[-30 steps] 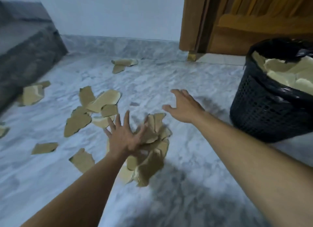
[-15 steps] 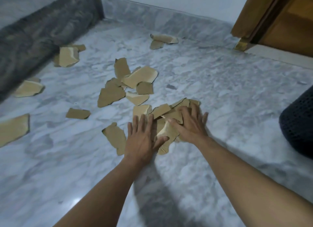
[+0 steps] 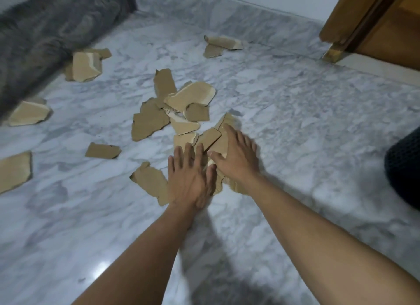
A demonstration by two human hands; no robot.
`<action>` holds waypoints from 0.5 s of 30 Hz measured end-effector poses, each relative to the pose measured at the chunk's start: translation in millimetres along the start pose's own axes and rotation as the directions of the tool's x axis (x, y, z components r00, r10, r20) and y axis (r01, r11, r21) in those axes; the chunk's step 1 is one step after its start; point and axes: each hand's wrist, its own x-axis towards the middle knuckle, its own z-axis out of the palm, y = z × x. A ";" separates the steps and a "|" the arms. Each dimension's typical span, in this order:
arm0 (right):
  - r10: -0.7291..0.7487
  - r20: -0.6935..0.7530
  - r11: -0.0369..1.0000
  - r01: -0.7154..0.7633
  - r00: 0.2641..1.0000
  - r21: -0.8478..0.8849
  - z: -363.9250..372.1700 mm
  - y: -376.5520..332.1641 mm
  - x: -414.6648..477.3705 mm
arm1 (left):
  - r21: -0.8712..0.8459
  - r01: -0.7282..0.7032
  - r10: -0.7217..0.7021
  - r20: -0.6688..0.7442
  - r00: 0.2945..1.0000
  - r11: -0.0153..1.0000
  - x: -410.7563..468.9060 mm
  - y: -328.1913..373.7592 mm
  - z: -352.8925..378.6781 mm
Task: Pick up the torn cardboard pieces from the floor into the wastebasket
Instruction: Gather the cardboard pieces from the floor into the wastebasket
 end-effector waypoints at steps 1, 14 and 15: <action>0.020 0.000 0.998 -0.020 1.000 0.062 0.8 -6.2 -1.9 | 0.006 0.020 -0.020 -0.030 0.999 1.000 0.0 0.5 -1.4; 0.238 -0.026 0.947 -0.227 0.971 0.226 8.3 -57.2 -1.1 | -0.052 0.079 -0.082 -0.060 0.995 0.996 -1.5 -7.0 -4.9; 0.224 -0.026 0.954 -0.214 0.974 0.212 6.3 -58.2 -1.3 | -0.054 0.075 -0.078 -0.070 0.994 0.996 -1.6 -7.9 -4.5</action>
